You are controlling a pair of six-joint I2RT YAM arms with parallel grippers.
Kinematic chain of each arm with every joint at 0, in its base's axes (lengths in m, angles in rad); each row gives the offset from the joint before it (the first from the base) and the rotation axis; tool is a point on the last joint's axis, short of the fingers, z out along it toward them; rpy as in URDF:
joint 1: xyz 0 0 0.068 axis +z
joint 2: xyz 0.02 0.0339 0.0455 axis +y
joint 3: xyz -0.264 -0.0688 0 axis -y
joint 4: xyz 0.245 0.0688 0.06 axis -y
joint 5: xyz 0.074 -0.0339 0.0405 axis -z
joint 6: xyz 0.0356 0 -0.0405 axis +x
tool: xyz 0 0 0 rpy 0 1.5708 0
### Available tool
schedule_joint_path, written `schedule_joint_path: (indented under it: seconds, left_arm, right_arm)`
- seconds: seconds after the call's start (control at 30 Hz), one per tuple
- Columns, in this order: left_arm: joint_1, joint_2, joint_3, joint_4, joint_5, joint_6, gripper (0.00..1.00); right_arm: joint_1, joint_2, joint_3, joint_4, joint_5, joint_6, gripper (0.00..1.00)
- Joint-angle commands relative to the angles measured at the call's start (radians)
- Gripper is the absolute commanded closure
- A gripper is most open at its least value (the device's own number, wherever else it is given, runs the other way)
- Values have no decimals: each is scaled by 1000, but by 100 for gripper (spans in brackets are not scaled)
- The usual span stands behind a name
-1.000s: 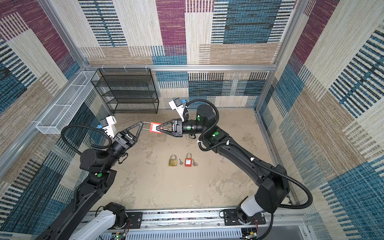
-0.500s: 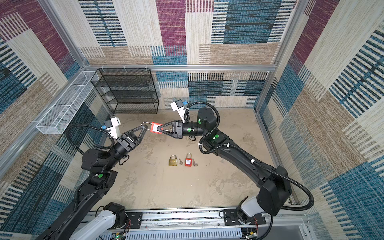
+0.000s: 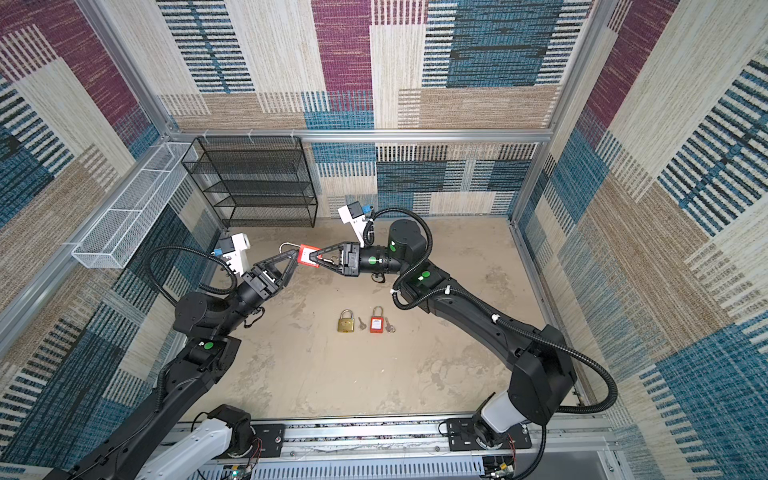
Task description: Lock with the key
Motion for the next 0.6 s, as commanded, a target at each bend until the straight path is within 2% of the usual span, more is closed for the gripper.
schedule_joint_path:
  seconds: [0.0, 0.43, 0.57]
  left_arm:
    - [-4, 9, 1, 82, 18, -8, 43]
    - [-8, -2, -3, 88, 9, -7, 53]
    - [-8, 2, -5, 95, 7, -10, 62]
  right_arm:
    - [8, 17, 19, 65, 5, 29, 94]
    - [30, 44, 9, 86, 27, 53, 93]
    - [32, 49, 9, 84, 21, 57, 93]
